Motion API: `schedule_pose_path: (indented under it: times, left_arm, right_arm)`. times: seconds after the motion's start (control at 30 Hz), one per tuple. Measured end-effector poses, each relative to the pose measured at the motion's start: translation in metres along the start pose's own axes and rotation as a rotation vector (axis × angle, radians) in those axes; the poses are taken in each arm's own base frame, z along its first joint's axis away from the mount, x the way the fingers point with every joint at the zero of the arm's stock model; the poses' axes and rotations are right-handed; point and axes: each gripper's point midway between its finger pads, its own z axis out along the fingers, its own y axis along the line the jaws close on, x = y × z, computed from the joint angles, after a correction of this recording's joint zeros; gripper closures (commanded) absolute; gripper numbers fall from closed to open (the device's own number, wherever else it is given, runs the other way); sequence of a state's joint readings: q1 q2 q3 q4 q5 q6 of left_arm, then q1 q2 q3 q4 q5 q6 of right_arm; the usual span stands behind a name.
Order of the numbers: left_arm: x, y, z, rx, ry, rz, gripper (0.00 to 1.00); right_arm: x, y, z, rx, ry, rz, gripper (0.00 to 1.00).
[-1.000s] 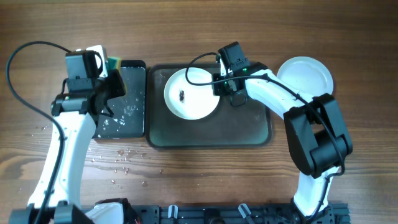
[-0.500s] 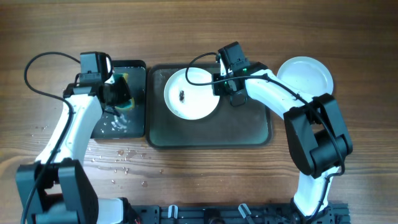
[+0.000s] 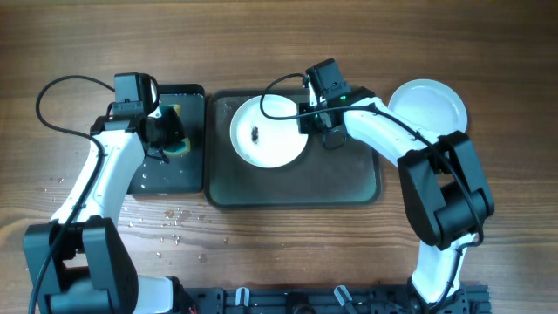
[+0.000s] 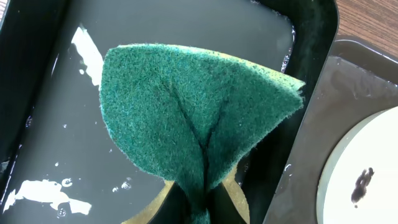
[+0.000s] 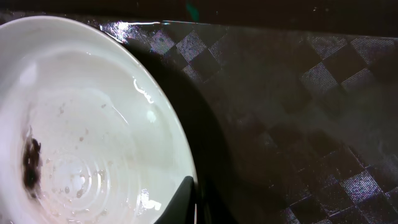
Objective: Clean dirty plates on tray and stack at the side
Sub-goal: 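Carry the sponge with the left gripper onto the residue plate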
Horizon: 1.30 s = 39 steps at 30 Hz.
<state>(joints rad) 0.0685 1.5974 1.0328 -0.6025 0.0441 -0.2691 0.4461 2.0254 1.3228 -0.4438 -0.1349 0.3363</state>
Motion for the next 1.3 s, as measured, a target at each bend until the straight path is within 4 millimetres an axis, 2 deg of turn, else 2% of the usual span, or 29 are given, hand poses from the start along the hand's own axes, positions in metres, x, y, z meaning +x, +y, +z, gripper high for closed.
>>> schedule_pose_path:
  times: [0.5, 0.87, 1.0, 1.17, 1.3]
  left_arm:
    - [-0.004, -0.001, 0.0, 0.005, -0.014, 0.005, 0.96]
    - [-0.024, -0.007, -0.001, 0.014, -0.1, 0.194, 0.96]
    - [-0.018, -0.006, 0.0, 0.011, -0.079, 0.221, 0.96]
    - [-0.029, 0.0, -0.001, -0.057, -0.13, 0.211, 0.96]
    - [-0.027, 0.009, -0.002, -0.103, -0.123, 0.121, 0.96]
  right_arm:
    - [0.0, 0.0, 0.0, 0.0, -0.001, -0.001, 0.94]
    - [-0.006, 0.002, 0.0, -0.008, -0.023, -0.003, 0.94]
    - [-0.006, 0.002, 0.0, -0.007, -0.023, -0.004, 0.94]
    - [-0.006, 0.002, 0.0, -0.008, -0.023, -0.003, 0.94]
    - [-0.006, 0.002, 0.0, -0.008, -0.023, -0.003, 0.94]
